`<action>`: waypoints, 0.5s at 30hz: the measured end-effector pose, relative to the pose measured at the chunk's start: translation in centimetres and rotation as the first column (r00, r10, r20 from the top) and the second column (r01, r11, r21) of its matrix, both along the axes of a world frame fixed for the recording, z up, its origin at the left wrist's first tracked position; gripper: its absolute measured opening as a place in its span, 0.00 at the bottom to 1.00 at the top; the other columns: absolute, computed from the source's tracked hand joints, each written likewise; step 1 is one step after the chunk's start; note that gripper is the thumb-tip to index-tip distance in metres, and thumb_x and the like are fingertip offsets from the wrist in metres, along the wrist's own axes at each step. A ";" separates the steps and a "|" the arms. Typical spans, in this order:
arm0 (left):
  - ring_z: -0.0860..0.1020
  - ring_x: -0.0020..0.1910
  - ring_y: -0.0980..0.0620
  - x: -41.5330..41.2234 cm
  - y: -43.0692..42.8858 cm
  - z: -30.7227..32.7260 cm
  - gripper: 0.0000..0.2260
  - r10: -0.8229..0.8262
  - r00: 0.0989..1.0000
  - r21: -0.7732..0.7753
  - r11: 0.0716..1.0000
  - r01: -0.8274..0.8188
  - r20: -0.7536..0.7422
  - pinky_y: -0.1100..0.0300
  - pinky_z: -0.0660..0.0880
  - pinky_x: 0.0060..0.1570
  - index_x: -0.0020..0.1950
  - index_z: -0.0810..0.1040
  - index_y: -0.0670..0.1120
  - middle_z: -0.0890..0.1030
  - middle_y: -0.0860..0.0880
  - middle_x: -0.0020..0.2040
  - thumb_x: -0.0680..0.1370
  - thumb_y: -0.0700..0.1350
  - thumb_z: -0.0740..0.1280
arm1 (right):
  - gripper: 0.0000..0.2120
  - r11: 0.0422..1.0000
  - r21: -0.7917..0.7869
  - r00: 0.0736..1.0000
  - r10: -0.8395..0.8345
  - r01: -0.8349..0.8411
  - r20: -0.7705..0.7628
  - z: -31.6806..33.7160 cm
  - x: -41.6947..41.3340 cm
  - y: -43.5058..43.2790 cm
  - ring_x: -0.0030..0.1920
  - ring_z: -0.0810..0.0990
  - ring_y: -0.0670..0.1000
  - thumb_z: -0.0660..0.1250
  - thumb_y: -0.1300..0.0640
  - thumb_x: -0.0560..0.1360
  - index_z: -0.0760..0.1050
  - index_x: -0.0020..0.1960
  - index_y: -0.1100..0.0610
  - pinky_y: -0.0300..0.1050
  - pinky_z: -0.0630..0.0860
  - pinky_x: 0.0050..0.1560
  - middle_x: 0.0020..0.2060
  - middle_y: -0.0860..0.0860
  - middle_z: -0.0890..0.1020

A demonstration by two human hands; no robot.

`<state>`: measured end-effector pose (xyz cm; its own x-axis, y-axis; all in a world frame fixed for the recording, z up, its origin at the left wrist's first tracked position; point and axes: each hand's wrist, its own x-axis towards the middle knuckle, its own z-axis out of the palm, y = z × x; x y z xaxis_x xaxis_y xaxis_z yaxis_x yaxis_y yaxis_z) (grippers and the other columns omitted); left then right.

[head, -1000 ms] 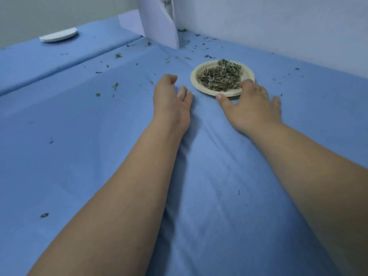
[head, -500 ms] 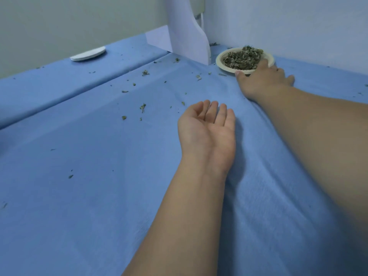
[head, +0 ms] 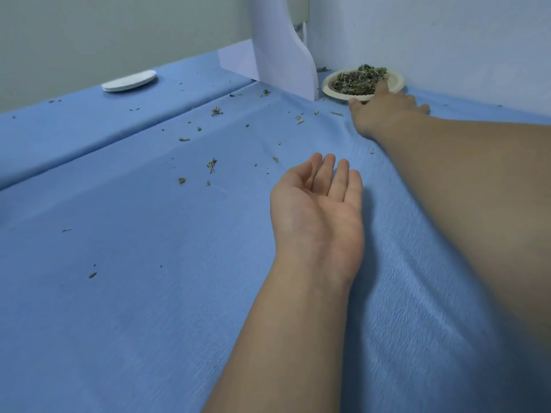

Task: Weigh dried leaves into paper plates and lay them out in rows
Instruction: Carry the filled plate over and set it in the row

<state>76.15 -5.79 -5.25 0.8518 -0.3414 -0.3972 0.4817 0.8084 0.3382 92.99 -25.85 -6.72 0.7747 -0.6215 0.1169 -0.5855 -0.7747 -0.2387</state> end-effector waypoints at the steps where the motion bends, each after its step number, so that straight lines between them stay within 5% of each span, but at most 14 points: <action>1: 0.73 0.73 0.39 -0.2 0.0 0.0 0.15 -0.003 1.000 0.002 1.000 0.003 0.005 0.47 0.72 0.69 0.67 0.75 0.37 0.75 0.38 0.71 0.84 0.40 0.59 | 0.38 1.000 0.002 1.000 0.007 -0.007 -0.003 0.0 0.1 0.0 0.76 0.61 0.63 0.50 0.31 0.78 0.50 0.81 0.50 0.65 0.56 0.72 0.76 0.60 0.65; 11: 0.77 0.68 0.43 -0.9 -0.9 0.2 0.14 -0.052 0.997 0.084 0.995 0.047 0.060 0.51 0.76 0.65 0.67 0.76 0.39 0.79 0.41 0.66 0.84 0.40 0.59 | 0.40 1.000 0.004 1.000 0.000 0.000 -0.001 -0.4 -1.6 0.3 0.77 0.59 0.61 0.48 0.35 0.77 0.45 0.82 0.54 0.64 0.55 0.73 0.77 0.60 0.62; 13: 0.80 0.57 0.51 -1.2 -1.4 0.4 0.09 -0.089 0.985 0.226 0.973 0.054 0.149 0.58 0.77 0.54 0.59 0.77 0.44 0.81 0.47 0.54 0.83 0.39 0.59 | 0.40 0.999 -0.008 0.998 0.036 -0.037 -0.051 -0.6 -2.7 -0.3 0.78 0.58 0.60 0.48 0.35 0.76 0.45 0.81 0.53 0.65 0.54 0.73 0.78 0.59 0.61; 15: 0.79 0.46 0.62 -1.7 -2.0 0.2 0.12 -0.198 0.928 0.583 0.812 -0.025 0.316 0.67 0.74 0.47 0.60 0.77 0.52 0.81 0.56 0.48 0.82 0.39 0.60 | 0.40 0.997 -0.021 0.992 0.065 -0.068 -0.109 -0.7 -4.6 -1.5 0.79 0.55 0.59 0.46 0.33 0.76 0.45 0.82 0.53 0.65 0.53 0.75 0.80 0.57 0.58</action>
<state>74.40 -7.80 -5.08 0.9468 -0.2274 -0.2277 0.3010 0.3754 0.8766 88.38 -27.36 -7.39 0.8230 -0.5663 0.0444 -0.5541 -0.8175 -0.1572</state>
